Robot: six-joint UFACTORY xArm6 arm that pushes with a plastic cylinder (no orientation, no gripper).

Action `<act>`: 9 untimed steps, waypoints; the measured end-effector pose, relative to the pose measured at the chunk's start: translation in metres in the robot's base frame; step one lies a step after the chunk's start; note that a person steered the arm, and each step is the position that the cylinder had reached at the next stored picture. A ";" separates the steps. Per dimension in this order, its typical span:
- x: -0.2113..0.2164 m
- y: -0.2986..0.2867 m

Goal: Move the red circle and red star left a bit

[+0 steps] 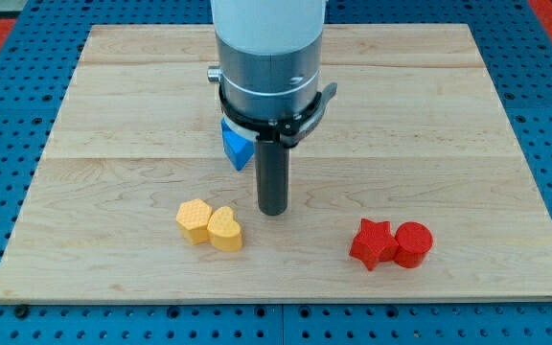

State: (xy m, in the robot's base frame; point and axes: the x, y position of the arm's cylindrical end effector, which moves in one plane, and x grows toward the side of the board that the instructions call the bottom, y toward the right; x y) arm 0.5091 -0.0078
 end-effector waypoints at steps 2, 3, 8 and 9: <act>-0.010 0.000; -0.014 0.000; 0.039 0.262; 0.080 0.263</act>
State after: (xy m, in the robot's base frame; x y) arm 0.5896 0.2552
